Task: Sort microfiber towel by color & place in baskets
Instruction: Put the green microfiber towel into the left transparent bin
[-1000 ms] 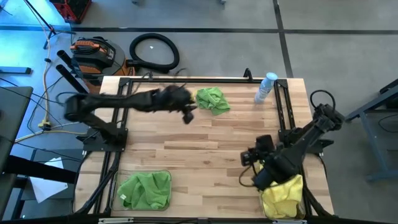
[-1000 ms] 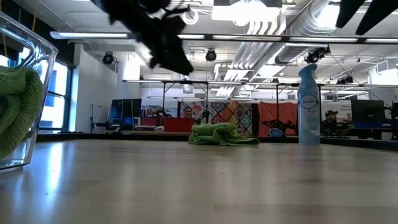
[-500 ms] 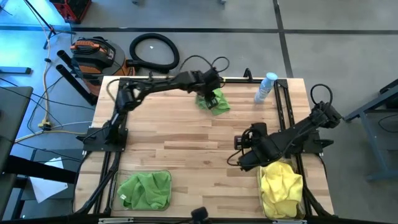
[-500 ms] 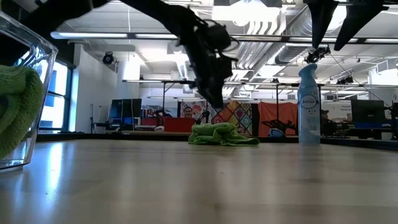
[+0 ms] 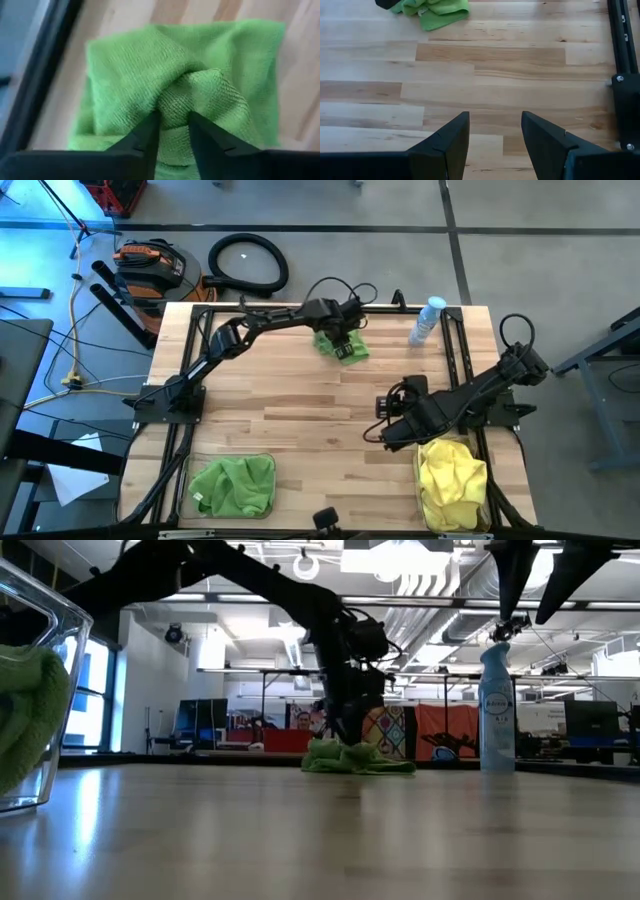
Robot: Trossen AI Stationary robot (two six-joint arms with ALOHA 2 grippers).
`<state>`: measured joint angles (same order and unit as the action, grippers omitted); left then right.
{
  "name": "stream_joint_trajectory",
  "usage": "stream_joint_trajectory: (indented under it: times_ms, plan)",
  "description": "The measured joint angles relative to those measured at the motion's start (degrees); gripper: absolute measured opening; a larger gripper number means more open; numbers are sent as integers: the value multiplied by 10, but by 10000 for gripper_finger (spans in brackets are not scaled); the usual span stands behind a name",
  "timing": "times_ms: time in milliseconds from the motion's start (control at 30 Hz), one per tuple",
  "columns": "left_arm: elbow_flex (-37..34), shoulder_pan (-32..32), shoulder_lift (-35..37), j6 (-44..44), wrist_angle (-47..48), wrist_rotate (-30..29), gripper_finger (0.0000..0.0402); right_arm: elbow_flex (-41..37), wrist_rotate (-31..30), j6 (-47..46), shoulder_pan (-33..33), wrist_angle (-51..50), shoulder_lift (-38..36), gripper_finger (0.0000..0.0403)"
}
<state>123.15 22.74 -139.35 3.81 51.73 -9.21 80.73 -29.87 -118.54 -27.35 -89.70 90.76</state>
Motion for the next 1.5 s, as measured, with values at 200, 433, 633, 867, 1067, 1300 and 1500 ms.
stream_joint_trajectory:
  times_ms: [200, 433, 633, 867, 1067, 1300, 1500]
  plan:
    - [-3, 14, -1, -61, 78, 82, 8, 0, 3, 46, 0, 0, 0, 177]
    - [-6, -2, 17, -114, 177, 63, 1, 0, 4, 132, 0, 1, 0, 177]
    - [-6, -54, 106, -159, 202, 26, 0, 0, 15, 174, -5, 2, 0, 177]
    - [-6, -121, 235, -232, 272, -34, 0, 0, 9, 185, -35, -3, 0, 177]
    - [-5, -205, 348, -323, 345, -87, 0, 0, -20, 185, -64, -3, 0, 177]
    - [-5, -340, 453, -479, 383, -117, 0, 0, -29, 185, -72, 0, 0, 177]
    - [-5, -474, 488, -596, 383, -132, 0, 0, -29, 186, -72, 6, 0, 177]
